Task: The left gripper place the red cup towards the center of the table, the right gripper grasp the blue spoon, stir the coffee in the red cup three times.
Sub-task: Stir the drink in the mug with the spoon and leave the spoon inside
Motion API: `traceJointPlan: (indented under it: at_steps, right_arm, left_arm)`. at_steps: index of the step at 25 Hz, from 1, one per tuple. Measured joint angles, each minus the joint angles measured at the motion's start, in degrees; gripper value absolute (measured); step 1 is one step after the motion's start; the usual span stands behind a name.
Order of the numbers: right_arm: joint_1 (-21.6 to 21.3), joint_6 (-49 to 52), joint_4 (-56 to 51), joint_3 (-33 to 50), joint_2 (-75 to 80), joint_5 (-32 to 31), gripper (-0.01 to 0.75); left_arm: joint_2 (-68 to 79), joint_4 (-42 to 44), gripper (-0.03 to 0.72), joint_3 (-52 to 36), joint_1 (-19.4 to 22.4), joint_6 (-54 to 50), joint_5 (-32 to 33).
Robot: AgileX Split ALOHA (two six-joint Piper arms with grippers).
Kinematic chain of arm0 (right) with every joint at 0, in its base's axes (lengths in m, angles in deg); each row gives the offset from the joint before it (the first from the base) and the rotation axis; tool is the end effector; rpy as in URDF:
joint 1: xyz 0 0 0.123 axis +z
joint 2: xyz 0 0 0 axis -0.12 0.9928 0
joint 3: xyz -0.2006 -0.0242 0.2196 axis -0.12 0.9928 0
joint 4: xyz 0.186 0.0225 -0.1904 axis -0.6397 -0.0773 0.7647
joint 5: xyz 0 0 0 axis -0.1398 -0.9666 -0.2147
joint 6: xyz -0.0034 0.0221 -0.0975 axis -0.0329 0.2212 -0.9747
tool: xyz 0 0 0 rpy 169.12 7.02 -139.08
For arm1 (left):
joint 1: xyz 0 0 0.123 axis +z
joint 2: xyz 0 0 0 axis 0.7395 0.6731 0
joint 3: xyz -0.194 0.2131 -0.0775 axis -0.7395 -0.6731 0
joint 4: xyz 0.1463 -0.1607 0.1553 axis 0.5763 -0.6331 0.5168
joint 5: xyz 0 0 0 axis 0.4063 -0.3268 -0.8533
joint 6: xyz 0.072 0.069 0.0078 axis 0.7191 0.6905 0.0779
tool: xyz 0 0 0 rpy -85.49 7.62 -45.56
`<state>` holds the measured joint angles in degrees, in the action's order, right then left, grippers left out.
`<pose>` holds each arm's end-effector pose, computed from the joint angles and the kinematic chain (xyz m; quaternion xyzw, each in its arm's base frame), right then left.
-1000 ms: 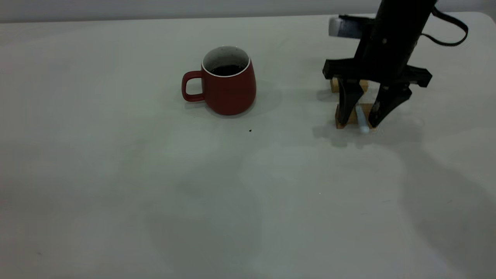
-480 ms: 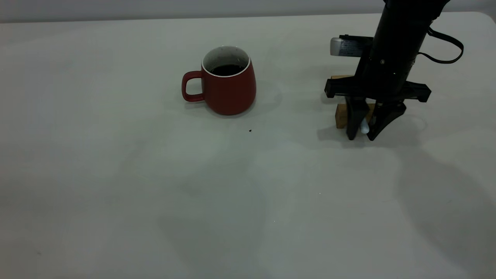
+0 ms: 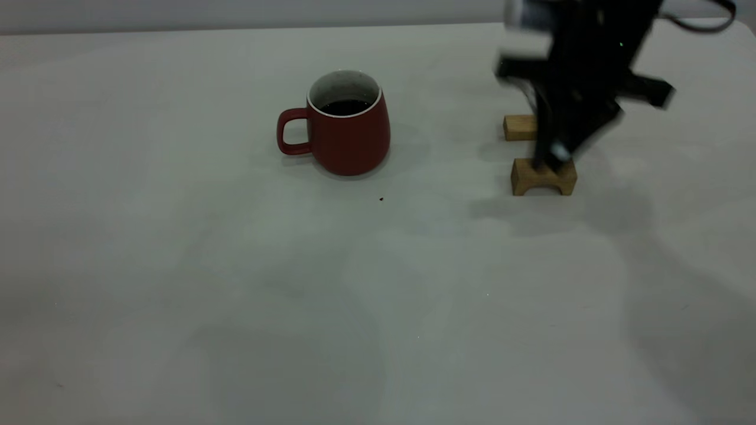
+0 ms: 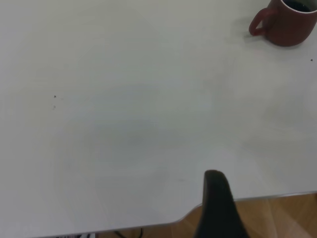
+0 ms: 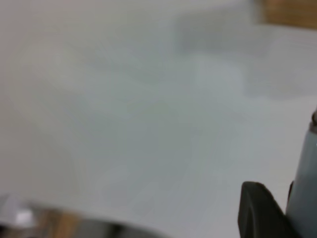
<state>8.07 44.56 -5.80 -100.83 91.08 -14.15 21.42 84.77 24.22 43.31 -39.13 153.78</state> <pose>0.4102 0.1464 0.0716 0.0383 -0.9823 -0.1693 0.0699 -0.0014 -0.0008 0.2704 0.0310 0.8692 -0.0257 0.4928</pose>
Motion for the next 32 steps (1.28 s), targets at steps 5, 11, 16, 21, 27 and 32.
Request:
traceJointPlan:
  at_steps: [5, 11, 16, 21, 27, 32]
  right_arm:
    - [1.9, -10.3, -28.0, 0.0, -0.4, 0.1, 0.13]
    - [4.1, -15.4, -52.5, 0.1, 1.8, -1.5, 0.13]
    - [4.5, -18.2, -66.0, 0.1, 2.0, -3.0, 0.13]
    - [4.5, -10.3, -74.1, 0.1, 2.0, -3.0, 0.13]
    - [6.9, 14.5, -75.2, 0.1, 2.1, -0.8, 0.13]
    - [7.9, 31.1, -75.2, -5.7, 6.6, -0.9, 0.13]
  left_arm:
    - [0.0, 0.0, 0.554, 0.0, 0.0, 0.0, 0.0]
    - [0.0, 0.0, 0.554, 0.0, 0.0, 0.0, 0.0]
    - [0.0, 0.0, 0.554, 0.0, 0.0, 0.0, 0.0]
    - [0.0, 0.0, 0.554, 0.0, 0.0, 0.0, 0.0]
    - [0.0, 0.0, 0.554, 0.0, 0.0, 0.0, 0.0]
    - [0.0, 0.0, 0.554, 0.0, 0.0, 0.0, 0.0]
